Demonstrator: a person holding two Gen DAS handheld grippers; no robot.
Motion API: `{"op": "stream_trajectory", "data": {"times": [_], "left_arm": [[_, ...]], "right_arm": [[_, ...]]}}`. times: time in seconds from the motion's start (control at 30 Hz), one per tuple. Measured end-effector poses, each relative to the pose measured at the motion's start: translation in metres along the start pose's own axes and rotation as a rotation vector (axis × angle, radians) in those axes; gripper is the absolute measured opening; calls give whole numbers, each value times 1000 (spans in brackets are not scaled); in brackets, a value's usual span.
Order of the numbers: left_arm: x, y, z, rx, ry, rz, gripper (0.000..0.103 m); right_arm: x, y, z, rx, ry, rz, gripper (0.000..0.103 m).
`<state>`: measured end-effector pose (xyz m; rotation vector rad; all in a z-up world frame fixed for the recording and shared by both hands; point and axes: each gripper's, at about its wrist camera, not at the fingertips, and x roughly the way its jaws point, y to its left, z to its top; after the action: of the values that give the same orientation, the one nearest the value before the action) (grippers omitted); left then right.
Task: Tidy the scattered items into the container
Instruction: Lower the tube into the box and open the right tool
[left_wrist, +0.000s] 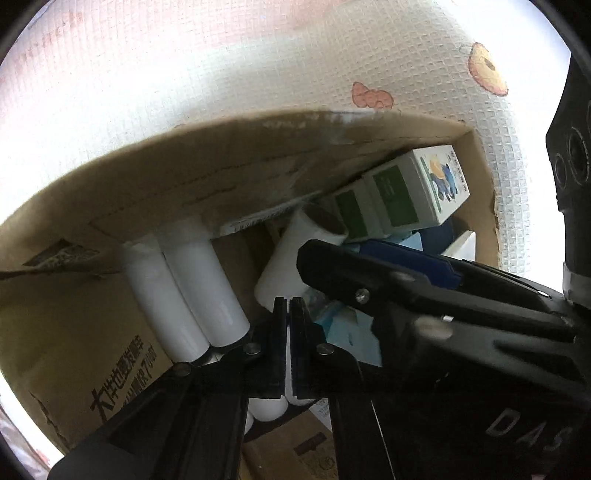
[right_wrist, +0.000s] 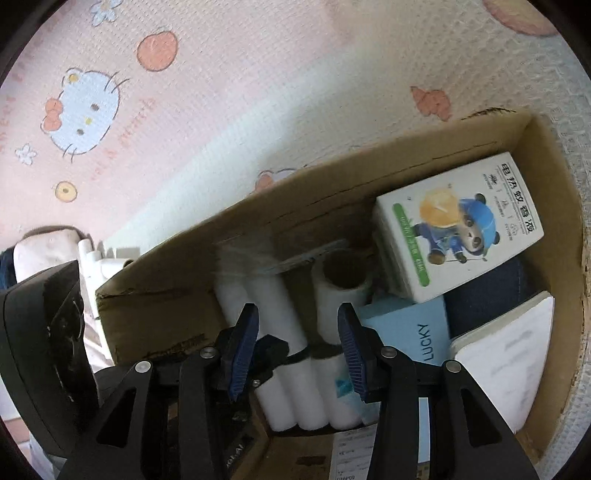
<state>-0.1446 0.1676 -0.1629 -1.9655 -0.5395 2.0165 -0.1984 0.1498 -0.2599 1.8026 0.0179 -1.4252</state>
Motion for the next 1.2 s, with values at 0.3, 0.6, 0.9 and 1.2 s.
{"op": "stream_trajectory", "data": {"times": [0.3, 0.6, 0.9, 1.2], "left_arm": [[-5, -14, -3, 87, -23, -29, 1], [-40, -12, -9, 238, -184, -51, 1], [-68, -12, -5, 434, -282, -99, 1], [-93, 9, -17, 534, -337, -105, 6]], "right_arm": [[-16, -3, -13, -20, -77, -6, 41], [-19, -1, -39, 11, -141, -35, 12], [14, 35, -55, -24, -107, -204, 13], [50, 24, -42, 176, -14, -274, 36]]}}
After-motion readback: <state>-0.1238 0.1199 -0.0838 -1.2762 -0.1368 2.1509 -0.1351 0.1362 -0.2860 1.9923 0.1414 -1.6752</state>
